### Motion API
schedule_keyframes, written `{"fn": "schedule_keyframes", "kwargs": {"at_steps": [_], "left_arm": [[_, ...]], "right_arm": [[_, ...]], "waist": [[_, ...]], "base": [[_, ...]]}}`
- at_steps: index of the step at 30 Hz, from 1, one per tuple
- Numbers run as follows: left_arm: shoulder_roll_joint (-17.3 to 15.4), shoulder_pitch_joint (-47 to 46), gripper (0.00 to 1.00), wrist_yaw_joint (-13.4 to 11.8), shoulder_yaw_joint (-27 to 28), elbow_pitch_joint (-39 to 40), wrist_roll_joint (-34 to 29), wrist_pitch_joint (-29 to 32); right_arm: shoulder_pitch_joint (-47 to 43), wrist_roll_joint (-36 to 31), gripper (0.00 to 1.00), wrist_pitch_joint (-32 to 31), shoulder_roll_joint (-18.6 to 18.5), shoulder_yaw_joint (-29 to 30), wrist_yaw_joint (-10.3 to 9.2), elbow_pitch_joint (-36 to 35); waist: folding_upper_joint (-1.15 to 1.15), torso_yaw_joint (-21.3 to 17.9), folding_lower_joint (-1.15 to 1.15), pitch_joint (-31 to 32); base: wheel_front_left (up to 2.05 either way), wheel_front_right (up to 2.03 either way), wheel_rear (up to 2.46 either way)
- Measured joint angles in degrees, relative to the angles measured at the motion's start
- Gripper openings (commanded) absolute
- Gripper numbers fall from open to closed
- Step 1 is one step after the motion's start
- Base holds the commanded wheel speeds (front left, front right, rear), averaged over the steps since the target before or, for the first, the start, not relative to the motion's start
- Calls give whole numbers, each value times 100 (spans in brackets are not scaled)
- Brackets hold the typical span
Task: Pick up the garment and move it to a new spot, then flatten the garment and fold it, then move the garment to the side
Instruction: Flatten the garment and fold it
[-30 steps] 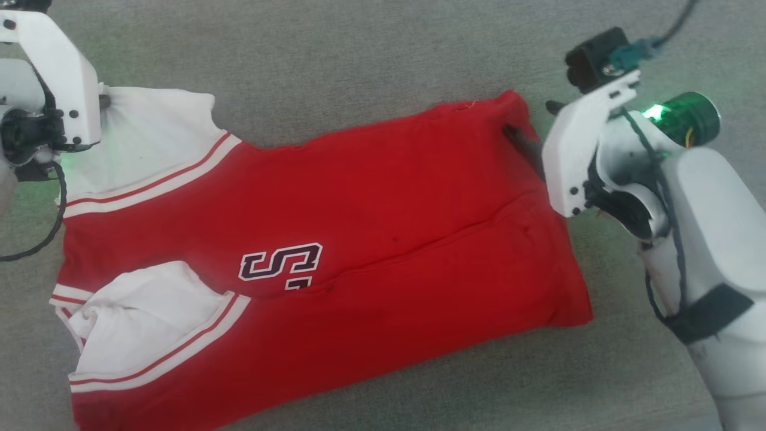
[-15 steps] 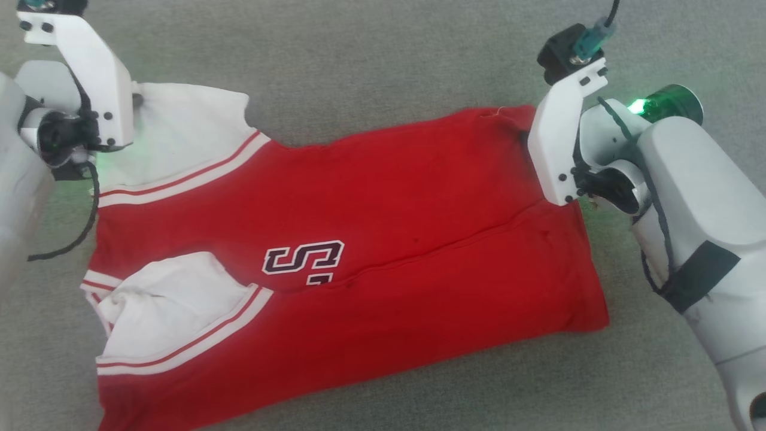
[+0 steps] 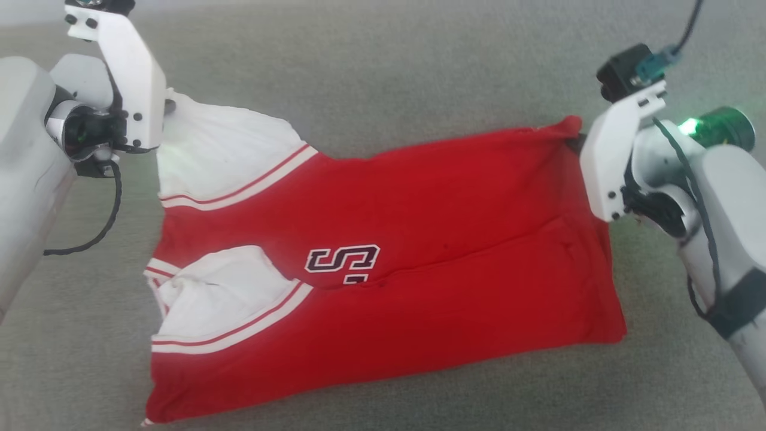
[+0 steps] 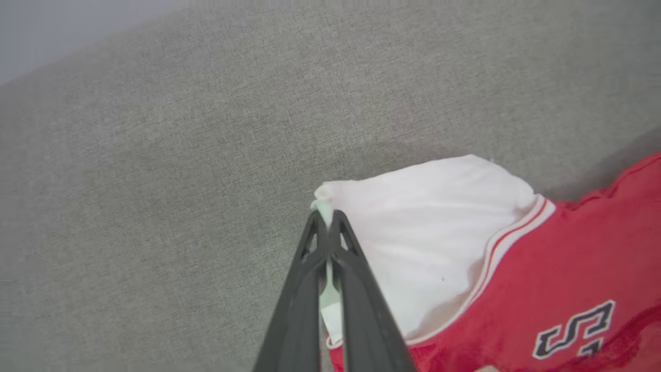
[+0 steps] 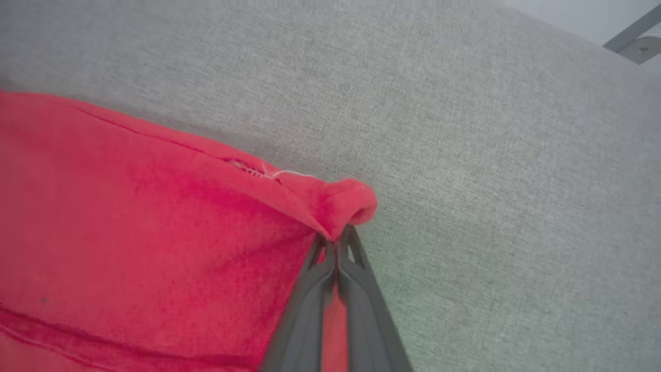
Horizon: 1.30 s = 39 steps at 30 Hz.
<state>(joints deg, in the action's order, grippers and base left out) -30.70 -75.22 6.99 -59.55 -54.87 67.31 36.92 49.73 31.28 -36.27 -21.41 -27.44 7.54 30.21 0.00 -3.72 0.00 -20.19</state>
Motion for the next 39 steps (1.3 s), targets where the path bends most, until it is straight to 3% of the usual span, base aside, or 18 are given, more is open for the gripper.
{"fn": "schedule_keyframes", "kwargs": {"at_steps": [6,11,18,21,25,30,31,32,33,34,39], "left_arm": [[-275,225,0,-211,-69,764,3,246],[-904,808,0,-806,-130,2316,92,577],[-1945,1834,0,-1953,-226,4769,330,857],[-2228,2257,0,-2350,-298,5516,412,887],[-2364,2656,0,-2644,-375,5856,511,832],[-2203,2875,2,-2666,-399,5612,623,594],[-2132,2911,25,-2633,-369,5494,651,497],[-2070,2930,58,-2560,-361,5417,641,385],[-2013,2936,100,-2468,-356,5324,626,288],[-1950,2945,100,-2425,-338,5237,630,211],[-1853,3025,100,-2250,-238,4960,621,-171]], "right_arm": [[-550,35,0,-26,-241,270,-1,-521],[-1396,32,0,-216,-379,797,-1,-1170],[-2494,-132,0,-628,-343,1466,-1,-1902],[-2857,-188,0,-790,-248,1647,-1,-2081],[-3105,-211,0,-951,-90,1823,-1,-2096],[-3112,-320,0,-937,58,1846,-1,-1880],[-3081,-323,0,-929,98,1847,-1,-1809],[-3047,-325,22,-925,125,1829,-2,-1747],[-3016,-334,60,-909,130,1793,-2,-1702],[-2982,-336,100,-899,137,1774,-2,-1667],[-2903,-238,100,-909,114,1656,-3,-1595]], "waist": [[0,157,0,297],[0,284,0,526],[0,370,0,616],[0,376,0,615],[0,373,0,619],[0,369,0,628],[0,366,0,636],[0,366,0,647],[0,368,0,661],[0,372,0,680],[0,412,0,819]], "base": [[0,0,0],[0,0,0],[0,0,0],[0,0,0],[0,0,0],[0,0,0],[0,0,0],[0,0,0],[0,0,0],[0,0,0],[0,0,0]]}}
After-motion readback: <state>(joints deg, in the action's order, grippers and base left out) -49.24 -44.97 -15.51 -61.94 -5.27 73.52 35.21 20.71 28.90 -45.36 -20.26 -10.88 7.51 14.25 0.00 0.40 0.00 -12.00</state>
